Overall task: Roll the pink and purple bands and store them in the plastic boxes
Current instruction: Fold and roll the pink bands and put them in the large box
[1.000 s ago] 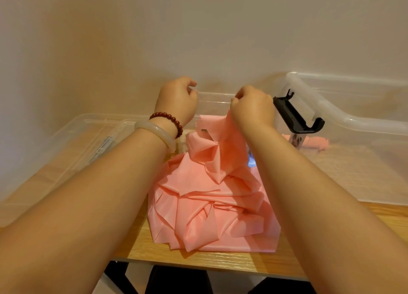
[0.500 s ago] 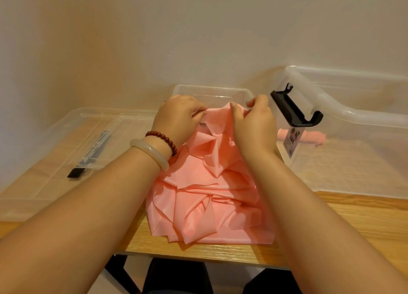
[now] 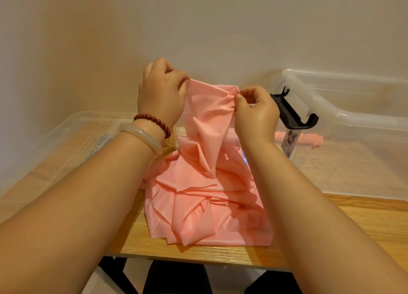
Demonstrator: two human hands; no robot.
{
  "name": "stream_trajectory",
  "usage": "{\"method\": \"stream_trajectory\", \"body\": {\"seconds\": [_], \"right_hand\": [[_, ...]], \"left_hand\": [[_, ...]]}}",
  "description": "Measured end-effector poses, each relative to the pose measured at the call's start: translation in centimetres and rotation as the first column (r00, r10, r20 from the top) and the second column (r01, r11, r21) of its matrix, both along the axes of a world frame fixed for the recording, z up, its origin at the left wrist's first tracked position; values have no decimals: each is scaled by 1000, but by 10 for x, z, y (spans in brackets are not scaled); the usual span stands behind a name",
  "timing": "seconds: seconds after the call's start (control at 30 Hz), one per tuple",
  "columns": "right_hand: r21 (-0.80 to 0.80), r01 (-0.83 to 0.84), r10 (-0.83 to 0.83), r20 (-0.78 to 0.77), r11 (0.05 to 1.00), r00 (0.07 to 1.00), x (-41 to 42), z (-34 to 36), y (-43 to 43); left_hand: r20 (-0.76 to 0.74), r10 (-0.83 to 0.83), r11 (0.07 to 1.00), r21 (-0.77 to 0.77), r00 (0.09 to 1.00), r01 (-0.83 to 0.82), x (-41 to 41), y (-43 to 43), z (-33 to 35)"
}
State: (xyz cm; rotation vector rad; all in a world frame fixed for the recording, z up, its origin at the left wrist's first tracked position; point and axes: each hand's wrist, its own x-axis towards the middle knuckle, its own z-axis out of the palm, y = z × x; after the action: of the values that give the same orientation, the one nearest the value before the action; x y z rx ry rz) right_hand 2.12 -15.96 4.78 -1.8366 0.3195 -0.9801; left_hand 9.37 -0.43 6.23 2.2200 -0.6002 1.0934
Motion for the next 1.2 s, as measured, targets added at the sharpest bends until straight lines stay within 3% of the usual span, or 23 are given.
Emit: {"method": "stream_trajectory", "body": {"seconds": [0.2,0.33,0.53,0.67,0.8,1.0,1.07,1.2], "right_hand": [[325,-31,38,-16,945,999,11,5,-1],[463,-110,132,-15,880,991,12,11,3],[466,-213,241,0,859,971,5,12,8],[554,-302,296,104,775,950,0,13,8],[631,-385,331,208,674,920,0,18,6],[441,-311,333,28,842,943,-3,16,2],[474,-347,359,68,809,931,-3,15,1],[596,-466,438,203,654,876,-2,16,5]], "left_hand": [[-70,6,1000,20,998,-5,1,4,10],[-121,-86,994,-82,989,77,-6,-2,10],[-317,-272,954,-216,909,210,-17,-13,-5],[-422,-441,878,-384,792,284,-23,-17,-16],[-404,-601,765,-542,690,350,-26,-17,-19],[-318,-616,725,-586,720,361,-21,-17,-12],[-335,-620,731,-576,710,367,-20,-16,-12],[-403,-669,710,-593,624,379,-24,-20,-19]]}}
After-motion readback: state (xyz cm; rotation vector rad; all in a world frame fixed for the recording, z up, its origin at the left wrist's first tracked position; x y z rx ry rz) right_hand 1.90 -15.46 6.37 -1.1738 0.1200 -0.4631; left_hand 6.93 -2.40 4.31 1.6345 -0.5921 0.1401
